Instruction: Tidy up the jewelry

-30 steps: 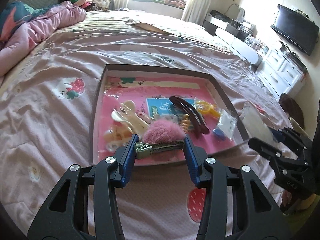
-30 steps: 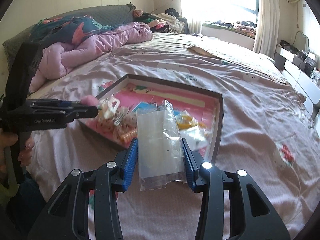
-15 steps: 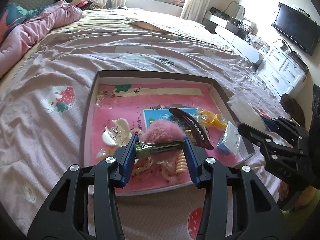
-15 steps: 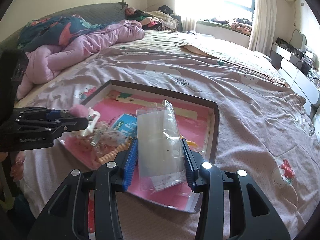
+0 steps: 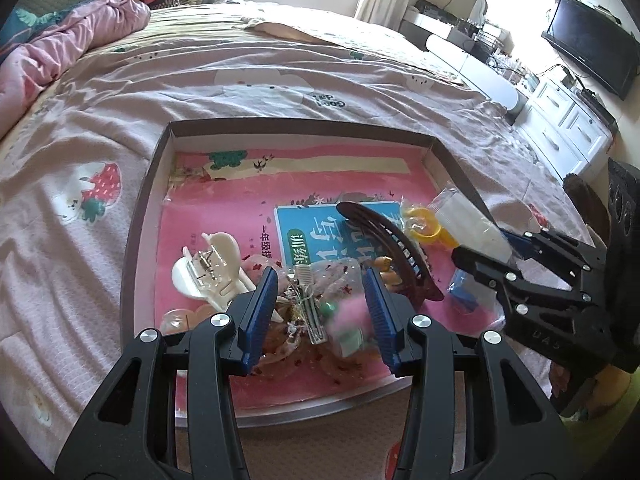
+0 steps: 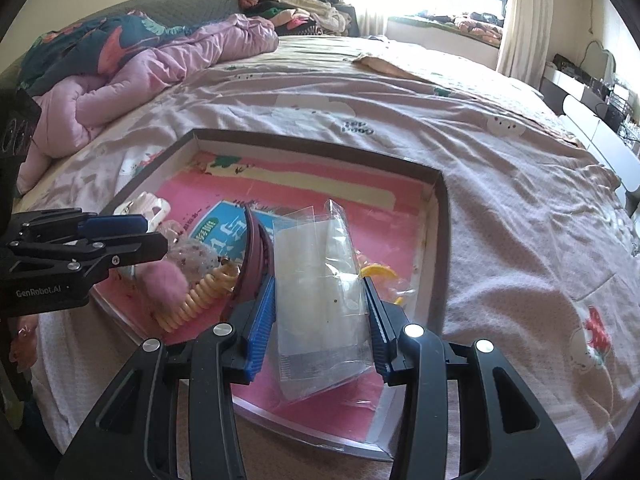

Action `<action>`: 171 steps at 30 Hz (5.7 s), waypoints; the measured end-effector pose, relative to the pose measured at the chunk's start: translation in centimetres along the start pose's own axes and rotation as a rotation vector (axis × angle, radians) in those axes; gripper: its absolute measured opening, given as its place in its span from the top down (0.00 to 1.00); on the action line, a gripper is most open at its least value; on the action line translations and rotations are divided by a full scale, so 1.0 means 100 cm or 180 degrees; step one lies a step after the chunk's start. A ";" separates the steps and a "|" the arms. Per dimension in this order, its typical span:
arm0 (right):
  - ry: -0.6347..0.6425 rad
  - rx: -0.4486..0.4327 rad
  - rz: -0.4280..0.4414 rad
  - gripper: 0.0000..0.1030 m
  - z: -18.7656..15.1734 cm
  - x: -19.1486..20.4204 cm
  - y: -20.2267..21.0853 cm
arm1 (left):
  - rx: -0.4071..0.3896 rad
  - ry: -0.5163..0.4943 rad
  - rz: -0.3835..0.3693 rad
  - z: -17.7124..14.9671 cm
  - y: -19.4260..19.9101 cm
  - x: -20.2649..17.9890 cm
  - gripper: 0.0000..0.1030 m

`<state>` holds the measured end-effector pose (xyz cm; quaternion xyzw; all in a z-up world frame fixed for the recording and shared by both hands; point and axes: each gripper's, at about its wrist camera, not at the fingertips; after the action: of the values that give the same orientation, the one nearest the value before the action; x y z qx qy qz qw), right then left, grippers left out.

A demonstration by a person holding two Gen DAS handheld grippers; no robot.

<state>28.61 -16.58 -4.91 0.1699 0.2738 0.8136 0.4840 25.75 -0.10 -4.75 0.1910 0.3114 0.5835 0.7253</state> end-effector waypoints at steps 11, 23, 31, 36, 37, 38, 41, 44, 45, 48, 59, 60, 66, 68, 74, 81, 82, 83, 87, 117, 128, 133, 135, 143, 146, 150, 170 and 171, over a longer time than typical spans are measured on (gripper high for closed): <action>0.0121 0.0026 0.0142 0.59 -0.003 0.015 0.001 | -0.0036 0.0072 0.0019 0.001 0.004 0.007 0.64; 0.0135 0.0044 0.0173 0.56 -0.011 0.018 0.018 | -0.0054 0.0098 0.0029 0.001 0.015 0.008 0.59; 0.0132 -0.0005 0.0155 0.51 -0.012 0.017 0.033 | -0.0085 0.0108 0.0005 0.001 0.026 0.006 0.55; 0.0122 -0.0068 0.0128 0.43 -0.010 0.017 0.044 | -0.0124 0.0104 0.0005 0.001 0.036 0.004 0.47; 0.0121 -0.0083 0.0116 0.42 -0.010 0.017 0.047 | -0.0136 0.0104 0.0013 0.002 0.039 0.004 0.46; 0.0117 -0.0100 0.0103 0.39 -0.010 0.017 0.049 | -0.0149 0.0097 0.0025 0.002 0.041 0.003 0.42; 0.0084 -0.0137 0.0083 0.33 -0.010 0.016 0.057 | -0.0180 0.0116 0.0075 0.002 0.048 0.004 0.36; 0.0043 -0.0206 0.0045 0.21 -0.011 0.016 0.067 | -0.0201 0.0145 0.0093 0.002 0.056 0.005 0.29; 0.0032 -0.0226 0.0035 0.18 -0.011 0.016 0.070 | -0.0209 0.0141 0.0111 0.002 0.058 0.006 0.26; -0.0031 -0.0290 0.0019 0.13 -0.013 0.016 0.080 | -0.0230 0.0134 0.0144 0.000 0.067 0.005 0.20; -0.0123 -0.0434 -0.0049 0.07 -0.018 0.017 0.116 | -0.0349 0.0004 0.0285 -0.014 0.104 -0.008 0.11; -0.0128 -0.0443 -0.0052 0.07 -0.019 0.018 0.120 | -0.0355 -0.0009 0.0296 -0.016 0.107 -0.009 0.11; -0.0150 -0.0493 -0.0059 0.06 -0.028 0.021 0.140 | -0.0418 -0.0016 0.0316 -0.030 0.127 -0.015 0.11; -0.0153 -0.0508 -0.0053 0.06 -0.033 0.023 0.146 | -0.0434 -0.0031 0.0334 -0.034 0.132 -0.017 0.11; -0.0201 -0.0527 -0.0026 0.06 -0.045 0.033 0.159 | -0.0483 0.0011 0.0349 -0.052 0.148 -0.019 0.11; -0.0252 -0.0516 -0.0024 0.06 -0.057 0.043 0.165 | -0.0432 -0.0022 0.0370 -0.071 0.152 -0.028 0.11; -0.0275 -0.0515 -0.0014 0.06 -0.058 0.044 0.166 | -0.0428 -0.0027 0.0371 -0.073 0.152 -0.028 0.11; -0.0301 -0.0518 -0.0012 0.06 -0.060 0.044 0.167 | -0.0427 -0.0026 0.0375 -0.075 0.152 -0.029 0.11; -0.0285 -0.0532 -0.0071 0.06 -0.063 0.045 0.168 | -0.0445 -0.0047 0.0395 -0.077 0.154 -0.033 0.11; -0.0415 -0.0485 -0.0077 0.06 -0.067 0.036 0.168 | -0.0476 -0.0058 0.0443 -0.079 0.157 -0.034 0.11; -0.0413 -0.0496 -0.0080 0.06 -0.067 0.037 0.169 | -0.0489 -0.0063 0.0434 -0.077 0.158 -0.035 0.11; -0.0414 -0.0493 -0.0079 0.06 -0.066 0.037 0.170 | -0.0492 -0.0066 0.0437 -0.076 0.158 -0.035 0.11; -0.0414 -0.0496 -0.0076 0.06 -0.066 0.037 0.170 | -0.0502 -0.0073 0.0442 -0.076 0.159 -0.036 0.11; -0.0412 -0.0491 -0.0075 0.06 -0.066 0.037 0.170 | -0.0512 -0.0071 0.0447 -0.073 0.160 -0.035 0.11; -0.0412 -0.0490 -0.0073 0.06 -0.065 0.037 0.170 | -0.0510 -0.0070 0.0447 -0.074 0.160 -0.035 0.11; -0.0408 -0.0490 -0.0072 0.06 -0.065 0.037 0.170 | -0.0515 -0.0073 0.0465 -0.071 0.161 -0.035 0.11; -0.0398 -0.0492 -0.0081 0.06 -0.065 0.038 0.172 | -0.0521 -0.0081 0.0450 -0.070 0.162 -0.034 0.11; -0.0402 -0.0492 -0.0078 0.06 -0.065 0.038 0.171 | -0.0528 -0.0085 0.0447 -0.069 0.162 -0.033 0.11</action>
<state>11.38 -21.59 0.39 0.1797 0.1812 0.8140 0.5219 8.92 0.09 1.35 0.1595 0.2383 0.6540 0.7000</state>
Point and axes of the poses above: each gripper's, at about its wrist camera, not at the fingertips, and y roughly against the way its jaws point, x to its left, z to its top, and after that the axes turned 11 degrees about -x, right-handed
